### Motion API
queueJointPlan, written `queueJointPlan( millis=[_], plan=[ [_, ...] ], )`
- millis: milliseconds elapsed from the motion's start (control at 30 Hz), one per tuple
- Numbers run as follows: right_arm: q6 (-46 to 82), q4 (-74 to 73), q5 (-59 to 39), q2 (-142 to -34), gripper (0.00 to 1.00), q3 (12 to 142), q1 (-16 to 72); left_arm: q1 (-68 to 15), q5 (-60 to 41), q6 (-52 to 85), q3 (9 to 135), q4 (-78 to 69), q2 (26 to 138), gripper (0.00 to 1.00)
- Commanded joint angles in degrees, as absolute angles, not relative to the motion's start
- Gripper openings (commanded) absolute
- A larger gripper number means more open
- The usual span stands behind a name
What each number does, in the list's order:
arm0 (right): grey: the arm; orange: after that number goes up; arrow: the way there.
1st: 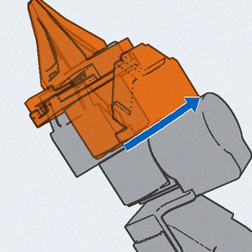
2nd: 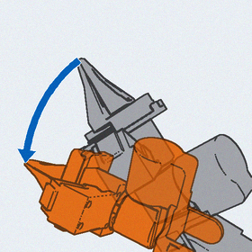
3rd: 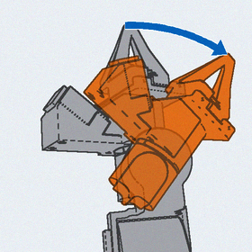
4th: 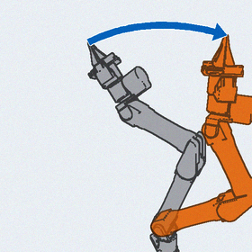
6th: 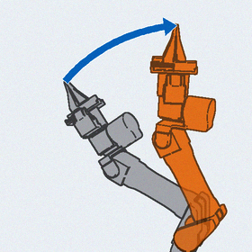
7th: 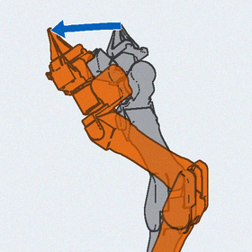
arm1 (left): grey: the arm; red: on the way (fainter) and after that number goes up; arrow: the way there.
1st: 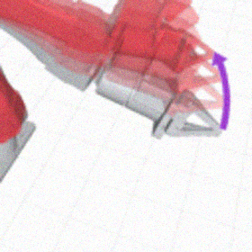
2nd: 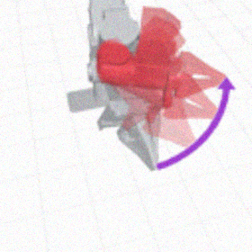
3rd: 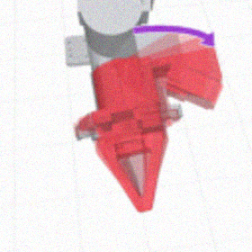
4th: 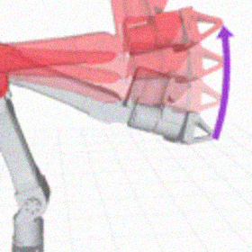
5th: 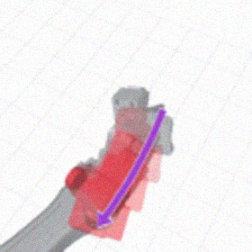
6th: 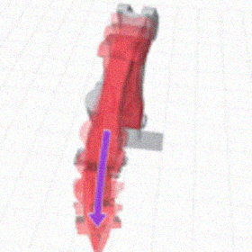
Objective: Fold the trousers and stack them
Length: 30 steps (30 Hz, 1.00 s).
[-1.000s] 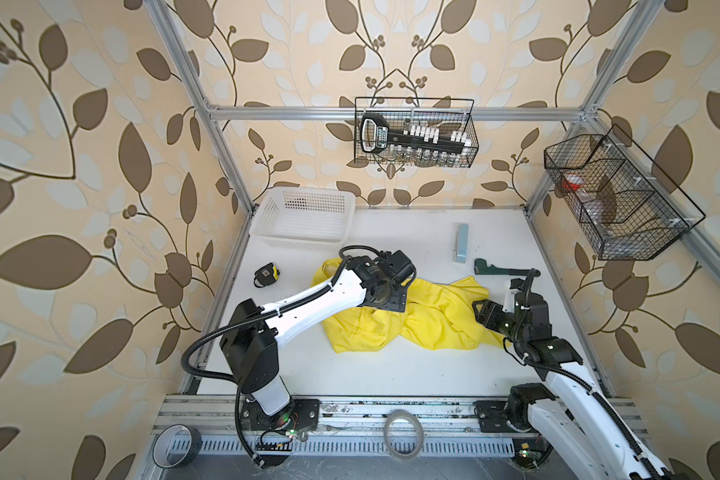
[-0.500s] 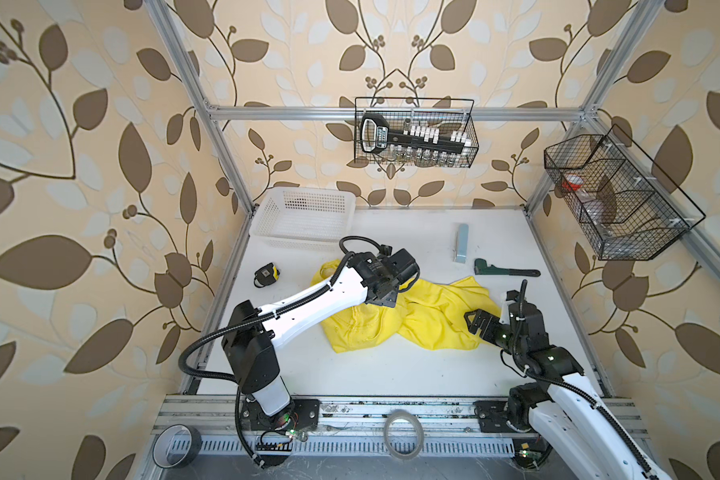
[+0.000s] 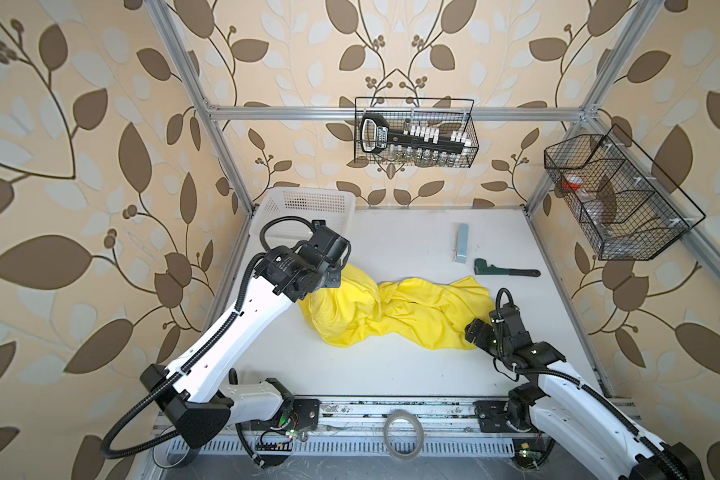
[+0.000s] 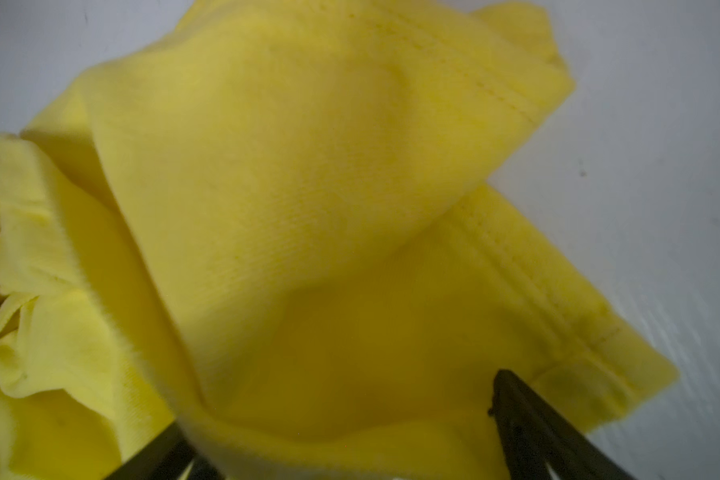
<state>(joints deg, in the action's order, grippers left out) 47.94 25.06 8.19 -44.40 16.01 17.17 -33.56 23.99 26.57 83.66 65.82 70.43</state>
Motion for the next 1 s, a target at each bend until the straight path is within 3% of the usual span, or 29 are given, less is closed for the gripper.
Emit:
queueJointPlan(
  millis=[0, 233, 300, 633, 800, 967],
  plan=[
    [48.2, 21.7, 10.3, -47.6, 0.76, 14.6, 15.5, -31.0, 28.3, 24.6, 82.8, 65.2, 66.8, 0.0],
    [42.0, 20.8, 12.2, -48.0, 0.12, 18.5, 7.5, -24.9, 32.5, 23.8, 81.3, 61.5, 64.6, 0.0],
    [40.4, 22.4, 12.8, -46.7, 0.02, 20.2, 4.1, -22.6, 30.8, 23.3, 81.3, 59.5, 64.3, 0.0],
    [35.4, 27.5, 5.8, -41.4, 0.0, 32.1, -10.6, -15.5, 22.1, 17.0, 90.4, 52.1, 70.1, 0.0],
    [40.1, 26.2, 1.3, -41.4, 0.05, 26.0, -9.7, -13.1, 18.1, 15.5, 94.9, 50.6, 72.6, 0.0],
    [48.3, 30.3, 7.7, -36.3, 0.15, 17.6, 0.5, -12.1, 15.6, 18.5, 87.5, 49.4, 72.4, 0.0]
  ],
)
